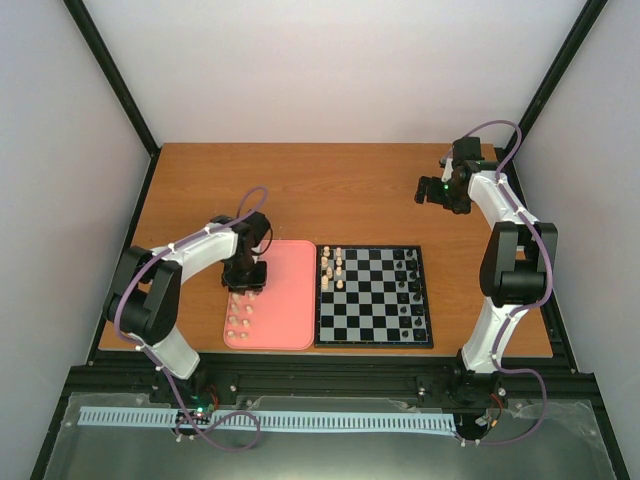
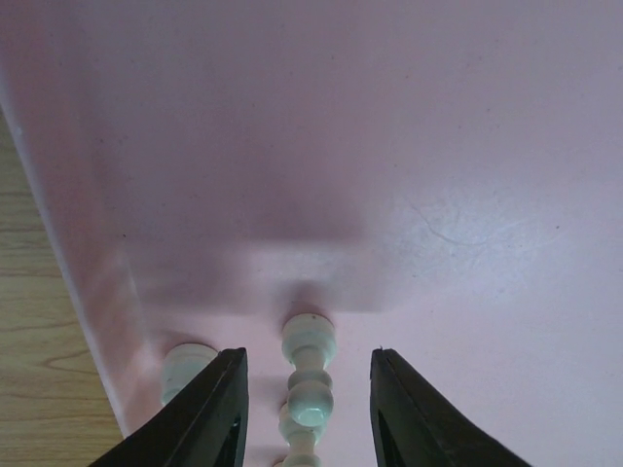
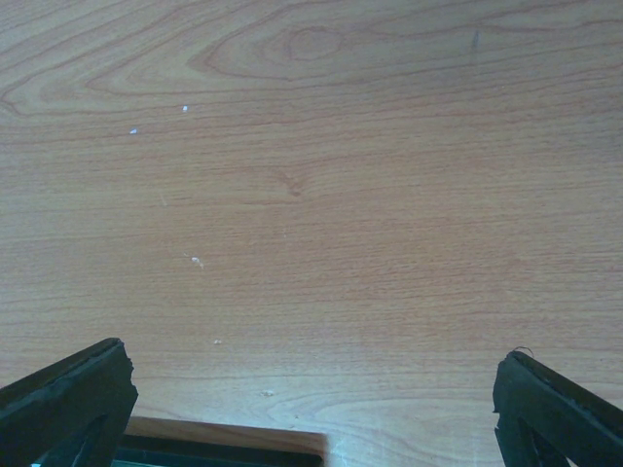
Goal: Set up the chess pieces on the board
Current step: Pick up the chess piece from the storage box, then place the chess piece on the chessboard, then pick up the chess piece from the storage box, then place the chess piece on the chessboard.
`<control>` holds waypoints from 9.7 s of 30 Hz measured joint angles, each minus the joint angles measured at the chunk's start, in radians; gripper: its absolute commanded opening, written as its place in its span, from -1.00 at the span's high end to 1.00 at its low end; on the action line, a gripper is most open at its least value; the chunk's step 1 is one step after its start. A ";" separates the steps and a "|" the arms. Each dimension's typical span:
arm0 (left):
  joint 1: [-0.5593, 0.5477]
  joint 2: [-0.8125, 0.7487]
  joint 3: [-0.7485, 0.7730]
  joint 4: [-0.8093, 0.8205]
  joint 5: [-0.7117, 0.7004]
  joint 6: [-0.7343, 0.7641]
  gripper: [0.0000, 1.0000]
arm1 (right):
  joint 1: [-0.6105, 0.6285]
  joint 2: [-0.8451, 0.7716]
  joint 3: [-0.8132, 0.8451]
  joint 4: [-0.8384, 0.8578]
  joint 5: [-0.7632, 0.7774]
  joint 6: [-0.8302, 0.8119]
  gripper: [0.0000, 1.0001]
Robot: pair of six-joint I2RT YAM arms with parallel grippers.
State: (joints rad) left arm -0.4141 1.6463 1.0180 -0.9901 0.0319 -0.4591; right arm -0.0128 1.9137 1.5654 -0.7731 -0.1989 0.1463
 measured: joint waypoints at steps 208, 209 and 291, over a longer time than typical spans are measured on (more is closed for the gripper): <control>0.088 -0.034 -0.080 0.022 -0.036 -0.009 0.95 | 0.001 -0.011 -0.040 0.005 -0.019 -0.015 -1.00; 0.088 -0.033 -0.079 0.021 -0.036 -0.008 0.98 | 0.001 -0.011 -0.040 0.006 -0.019 -0.015 -1.00; -0.554 0.287 0.384 0.057 -0.097 0.082 0.89 | 0.002 -0.030 -0.093 0.022 -0.015 -0.015 -1.00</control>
State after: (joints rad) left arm -0.9680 1.9335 1.4017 -0.9329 -0.0647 -0.3767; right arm -0.0105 1.8839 1.4727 -0.7513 -0.2142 0.1310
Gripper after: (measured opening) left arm 0.153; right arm 0.999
